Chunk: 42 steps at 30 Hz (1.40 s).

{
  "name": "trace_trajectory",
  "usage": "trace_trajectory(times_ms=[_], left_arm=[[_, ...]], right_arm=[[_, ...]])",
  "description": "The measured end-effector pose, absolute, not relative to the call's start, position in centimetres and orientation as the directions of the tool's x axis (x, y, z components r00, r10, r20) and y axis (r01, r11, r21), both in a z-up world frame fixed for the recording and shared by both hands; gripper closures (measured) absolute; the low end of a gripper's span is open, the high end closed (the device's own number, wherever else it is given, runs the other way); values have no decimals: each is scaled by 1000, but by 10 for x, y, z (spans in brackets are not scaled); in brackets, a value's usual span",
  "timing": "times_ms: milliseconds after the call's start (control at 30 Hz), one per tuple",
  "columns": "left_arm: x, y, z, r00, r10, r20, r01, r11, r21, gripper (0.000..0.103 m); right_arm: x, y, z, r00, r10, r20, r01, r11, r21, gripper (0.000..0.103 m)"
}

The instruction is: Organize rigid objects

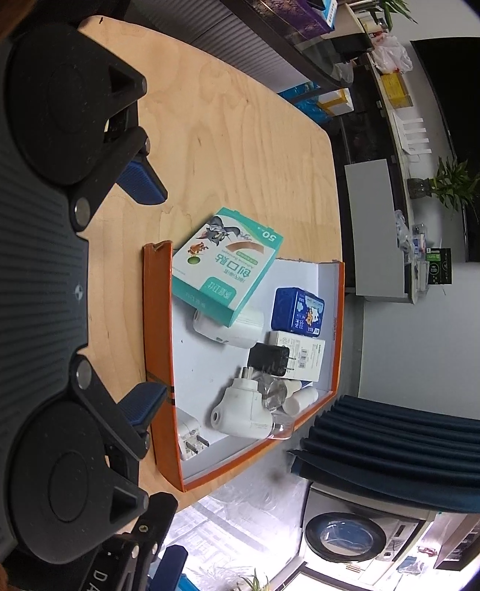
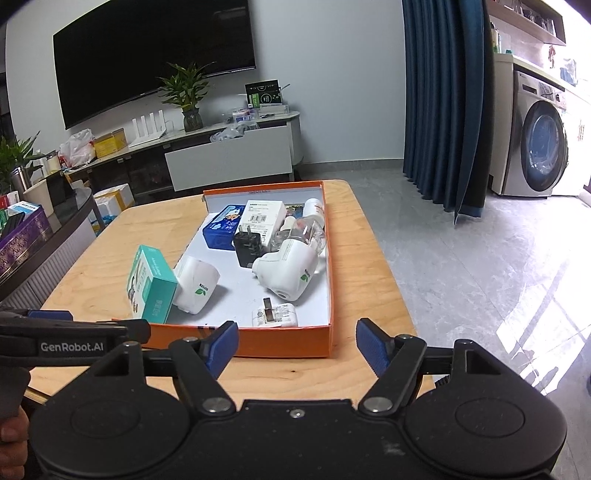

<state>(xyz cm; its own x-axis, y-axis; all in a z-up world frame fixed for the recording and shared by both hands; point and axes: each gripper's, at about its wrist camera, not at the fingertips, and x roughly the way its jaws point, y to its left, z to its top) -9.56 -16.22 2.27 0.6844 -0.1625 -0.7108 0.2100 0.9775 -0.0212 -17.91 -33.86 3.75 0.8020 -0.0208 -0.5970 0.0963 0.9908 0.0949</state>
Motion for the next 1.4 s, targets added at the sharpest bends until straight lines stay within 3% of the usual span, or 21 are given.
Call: trace_trajectory(times_ms=[1400], left_arm=[[-87,-167,5,644,-158,-748,221,975,-16,0]], right_arm=[[-162,-335,22,771,1,-637,84,991,102,18]])
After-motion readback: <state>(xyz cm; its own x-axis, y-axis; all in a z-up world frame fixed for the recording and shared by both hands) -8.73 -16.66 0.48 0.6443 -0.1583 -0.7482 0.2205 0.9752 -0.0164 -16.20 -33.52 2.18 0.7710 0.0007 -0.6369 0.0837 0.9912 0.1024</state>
